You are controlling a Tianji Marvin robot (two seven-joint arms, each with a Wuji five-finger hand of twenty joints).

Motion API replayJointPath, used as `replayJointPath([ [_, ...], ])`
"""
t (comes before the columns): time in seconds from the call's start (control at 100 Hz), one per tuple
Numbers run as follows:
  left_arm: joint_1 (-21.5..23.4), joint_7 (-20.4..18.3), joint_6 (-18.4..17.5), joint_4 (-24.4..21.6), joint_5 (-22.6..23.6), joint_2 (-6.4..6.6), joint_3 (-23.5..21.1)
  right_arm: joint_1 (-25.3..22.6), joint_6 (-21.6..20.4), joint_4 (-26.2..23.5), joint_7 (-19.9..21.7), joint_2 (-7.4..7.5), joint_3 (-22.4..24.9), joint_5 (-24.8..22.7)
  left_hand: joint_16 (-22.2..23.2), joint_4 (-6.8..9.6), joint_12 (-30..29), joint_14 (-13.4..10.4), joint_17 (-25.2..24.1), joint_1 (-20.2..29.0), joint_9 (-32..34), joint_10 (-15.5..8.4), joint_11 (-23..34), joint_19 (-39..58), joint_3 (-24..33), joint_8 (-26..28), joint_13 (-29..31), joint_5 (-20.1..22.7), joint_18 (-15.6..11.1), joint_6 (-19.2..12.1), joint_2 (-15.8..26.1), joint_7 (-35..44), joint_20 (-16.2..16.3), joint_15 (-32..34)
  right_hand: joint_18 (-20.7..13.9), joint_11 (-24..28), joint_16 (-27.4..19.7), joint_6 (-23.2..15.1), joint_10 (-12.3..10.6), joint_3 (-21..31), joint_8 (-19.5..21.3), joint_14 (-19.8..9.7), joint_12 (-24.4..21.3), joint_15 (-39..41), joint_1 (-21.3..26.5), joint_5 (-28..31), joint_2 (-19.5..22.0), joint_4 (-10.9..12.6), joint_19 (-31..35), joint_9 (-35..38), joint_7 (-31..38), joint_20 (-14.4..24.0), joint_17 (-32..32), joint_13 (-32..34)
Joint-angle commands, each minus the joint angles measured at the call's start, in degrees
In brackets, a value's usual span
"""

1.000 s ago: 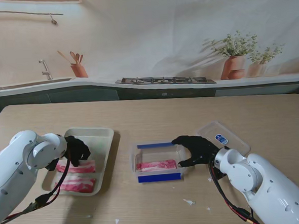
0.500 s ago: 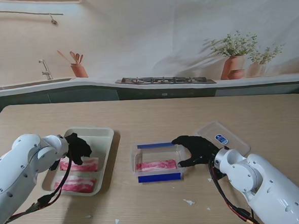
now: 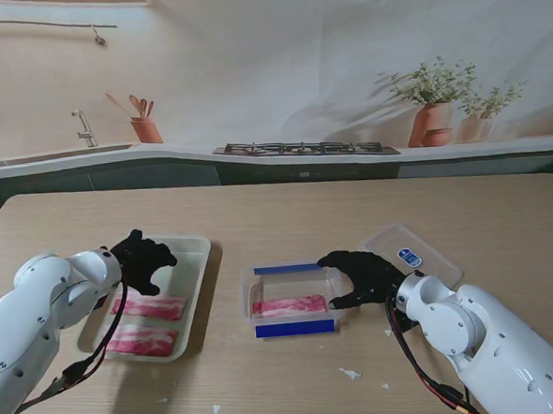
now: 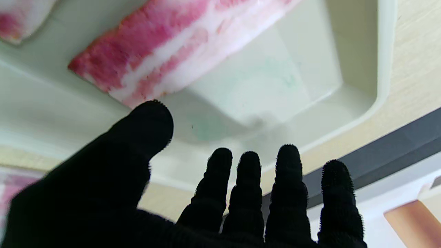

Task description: Separate the bacon slices onto the tray

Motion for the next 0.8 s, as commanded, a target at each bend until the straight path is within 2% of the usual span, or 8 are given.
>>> replayJointPath([
  [0.0, 1.2, 1.4, 0.3, -2.2, -0.1, -0.54, -0.9, -0.4, 0.2, -0.3, 0.9, -0.43, -0.2, 0.0, -1.7, 0.7, -2.7, 1.1, -1.4, -1.6, -3.7, 2.5, -2.5, -0.8, -1.3, -1.1, -3.4, -3.0, -0.5, 1.8, 2.1, -1.7, -0.4, -2.0, -0.4, 0.9, 0.3, -0.3, -2.7, -1.3, -0.8, -2.1, 0.3, 0.1, 0.3, -0.8, 1.8, -0.3, 0.6, -0.5, -0.8, 1.4, -0.5, -1.6],
  [0.08, 2.5, 4.5, 1.0, -4.2, -0.1, -1.07, -2.1, -0.3, 0.0, -0.3, 0.9, -0.43, -0.2, 0.0, -3.2, 0.97, -5.4, 1.5, -1.5, -2.1, -4.2, 3.7, -6.7, -0.7, -2.1, -1.6, -5.8, -4.7, -0.7, 2.6, 2.8, -2.4, -0.3, -3.6, -0.4, 0.9, 0.3, -0.3, -2.6, -1.3, -0.8, -2.1, 0.3, 0.1, 0.3, -0.8, 1.8, -0.3, 0.6, -0.5, -0.8, 1.4, -0.4, -1.6],
  [0.17, 3.4, 6.1, 0.9, -6.6, -2.3, -1.62, -2.9, -0.3, -0.2, -0.2, 0.8, -0.44, -0.2, 0.0, -3.4, 0.92, -5.6, 1.7, -1.5, -2.2, -3.9, 3.7, -7.0, -0.5, -2.7, -1.8, -6.2, -4.9, -0.7, 3.2, 3.4, -2.5, -0.2, -3.6, -0.3, 0.9, 0.3, -0.3, -2.6, -1.4, -0.8, -2.1, 0.3, 0.1, 0.3, -0.8, 1.8, -0.3, 0.6, -0.4, -0.8, 1.4, -0.4, -1.5],
  [0.3, 4.7, 9.8, 1.3, -10.7, -3.9, -2.47, -3.2, -0.2, -0.3, -0.1, 0.9, -0.42, -0.2, 0.1, -3.0, 1.51, -2.1, 2.3, -0.7, -0.9, -3.4, 2.9, -0.5, 0.7, -3.1, -1.7, -4.3, -3.0, 0.1, 3.9, 4.9, -2.0, 0.3, -1.8, -0.3, 0.9, 0.3, -0.3, -2.6, -1.4, -0.8, -2.1, 0.3, 0.0, 0.3, -0.8, 1.7, -0.3, 0.6, -0.4, -0.9, 1.4, -0.4, -1.6],
  [0.41, 5.7, 10.3, 2.7, -14.3, -8.2, -3.25, -2.4, -0.3, -0.5, -0.1, 0.9, -0.41, -0.1, 0.1, -1.1, 1.61, -0.3, 2.7, 1.1, -0.5, 1.7, 2.9, 2.8, 2.5, -1.3, 0.3, 0.0, 1.6, 1.1, 4.0, 3.8, 1.9, 1.0, 1.8, -0.3, 0.9, 0.3, -0.2, -2.6, -1.5, -0.8, -2.1, 0.3, 0.0, 0.3, -0.8, 1.6, -0.3, 0.6, -0.4, -0.9, 1.4, -0.4, -1.6],
  [0.5, 6.1, 7.9, 4.7, -17.4, -15.3, -3.71, -0.8, -0.3, -0.7, -0.1, 0.8, -0.41, 0.0, 0.1, 2.1, 0.49, 3.0, 2.6, 5.7, -0.2, 11.6, 1.8, 6.4, 5.7, -0.3, 4.4, 9.0, 7.8, 3.2, 1.9, 3.2, 9.3, 2.7, 7.0, -0.3, 0.9, 0.3, -0.3, -2.6, -1.5, -0.8, -2.1, 0.3, 0.0, 0.2, -0.8, 1.6, -0.3, 0.6, -0.5, -0.9, 1.4, -0.3, -1.6],
  [0.62, 5.6, 2.1, 11.0, -20.5, -25.9, -3.92, 2.9, -0.4, -1.0, -0.1, 0.8, -0.41, 0.1, 0.1, 6.7, 0.22, 7.6, 3.7, 17.2, 2.0, 20.8, 2.3, 10.3, 17.6, -1.2, 9.0, 18.1, 14.9, 2.6, 0.6, 3.2, 17.7, 9.2, 13.7, -0.2, 0.9, 0.3, -0.3, -2.6, -1.5, -0.8, -2.1, 0.3, 0.1, 0.2, -0.9, 1.5, -0.2, 0.6, -0.5, -0.9, 1.4, -0.3, -1.5],
  [0.79, 1.9, -1.7, 19.1, -20.8, -34.8, -4.14, 10.2, -0.3, -1.2, 0.0, 0.7, -0.41, 0.1, 0.2, 7.3, -0.14, 8.7, 5.1, 21.5, 3.7, 24.0, 3.9, 9.7, 19.5, -1.4, 8.1, 21.1, 18.3, 3.8, 1.6, 2.5, 15.8, 10.3, 14.3, -0.2, 0.9, 0.3, -0.2, -2.5, -1.5, -0.8, -2.0, 0.3, 0.1, 0.1, -0.9, 1.5, -0.2, 0.6, -0.5, -1.0, 1.4, -0.3, -1.6],
])
